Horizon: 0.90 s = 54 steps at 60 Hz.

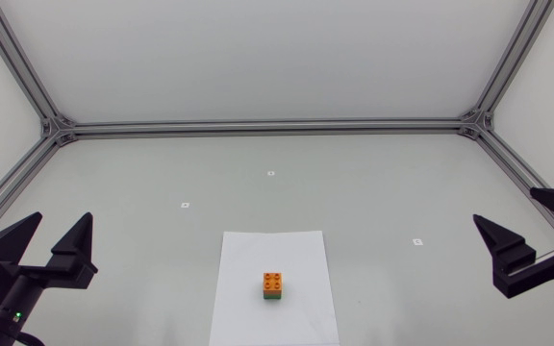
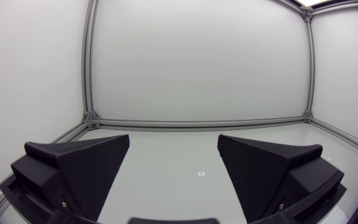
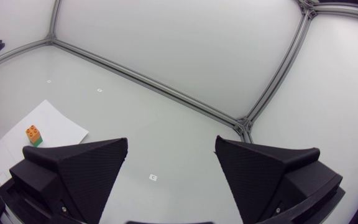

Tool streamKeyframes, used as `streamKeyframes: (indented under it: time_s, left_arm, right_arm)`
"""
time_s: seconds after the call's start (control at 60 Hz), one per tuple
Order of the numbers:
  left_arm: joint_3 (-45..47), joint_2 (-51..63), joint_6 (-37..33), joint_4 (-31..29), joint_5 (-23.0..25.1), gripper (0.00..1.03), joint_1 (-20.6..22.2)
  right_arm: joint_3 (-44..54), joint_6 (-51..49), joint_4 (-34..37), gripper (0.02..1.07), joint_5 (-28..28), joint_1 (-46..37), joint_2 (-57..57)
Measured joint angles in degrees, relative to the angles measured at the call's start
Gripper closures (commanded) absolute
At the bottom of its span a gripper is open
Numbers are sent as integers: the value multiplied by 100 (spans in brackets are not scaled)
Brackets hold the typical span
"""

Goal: Pick up the orange 2x2 brick with the right arm and stack it on top of the green 2x2 brick in the center

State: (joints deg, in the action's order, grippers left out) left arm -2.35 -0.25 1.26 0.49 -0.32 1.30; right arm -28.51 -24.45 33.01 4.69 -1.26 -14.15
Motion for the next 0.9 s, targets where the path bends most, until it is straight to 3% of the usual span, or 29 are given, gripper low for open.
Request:
streamKeyframes:
  time_s: [0.9]
  left_arm:
    - [0,0,2,0,-2,4,-2]
  right_arm:
    - [2214,1711,-2573,7,-358,46,1193]
